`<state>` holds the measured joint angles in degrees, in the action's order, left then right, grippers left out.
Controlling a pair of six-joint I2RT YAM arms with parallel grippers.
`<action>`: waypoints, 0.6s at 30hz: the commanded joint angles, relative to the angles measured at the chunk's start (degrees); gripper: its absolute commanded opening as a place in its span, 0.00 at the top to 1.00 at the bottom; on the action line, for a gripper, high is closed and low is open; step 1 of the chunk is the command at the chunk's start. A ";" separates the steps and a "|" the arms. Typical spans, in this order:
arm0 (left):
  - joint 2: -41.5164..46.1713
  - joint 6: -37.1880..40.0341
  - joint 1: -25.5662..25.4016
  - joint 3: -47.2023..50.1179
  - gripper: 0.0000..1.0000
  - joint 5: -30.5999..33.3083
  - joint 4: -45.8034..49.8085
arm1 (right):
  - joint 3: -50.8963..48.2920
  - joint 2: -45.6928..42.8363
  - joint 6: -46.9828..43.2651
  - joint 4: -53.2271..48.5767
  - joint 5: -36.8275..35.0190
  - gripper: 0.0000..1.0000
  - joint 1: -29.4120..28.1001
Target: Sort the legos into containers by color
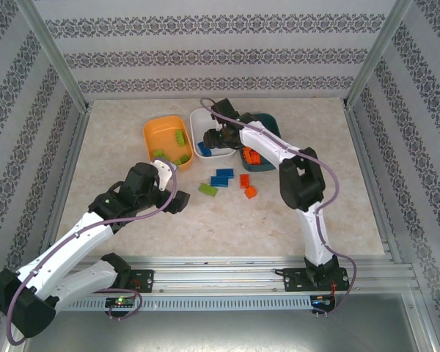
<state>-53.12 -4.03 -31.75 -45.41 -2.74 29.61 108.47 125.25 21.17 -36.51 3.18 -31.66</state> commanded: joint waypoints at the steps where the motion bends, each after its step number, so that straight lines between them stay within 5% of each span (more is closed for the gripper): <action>1: 2.11 0.56 0.63 -1.83 0.00 0.41 1.10 | -8.86 -13.26 -3.06 0.27 -4.64 0.38 -3.26; 9: 4.59 0.34 0.77 -1.34 0.00 0.26 0.35 | -31.07 -24.33 -3.15 0.82 -2.09 0.38 -10.85; 18: 5.72 0.34 0.80 -1.01 0.00 1.84 0.72 | -31.39 -18.52 -0.61 4.65 1.12 0.36 -14.81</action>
<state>-48.82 -4.03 -31.75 -45.41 -2.39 29.58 75.48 104.79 19.51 -33.95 2.79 -46.39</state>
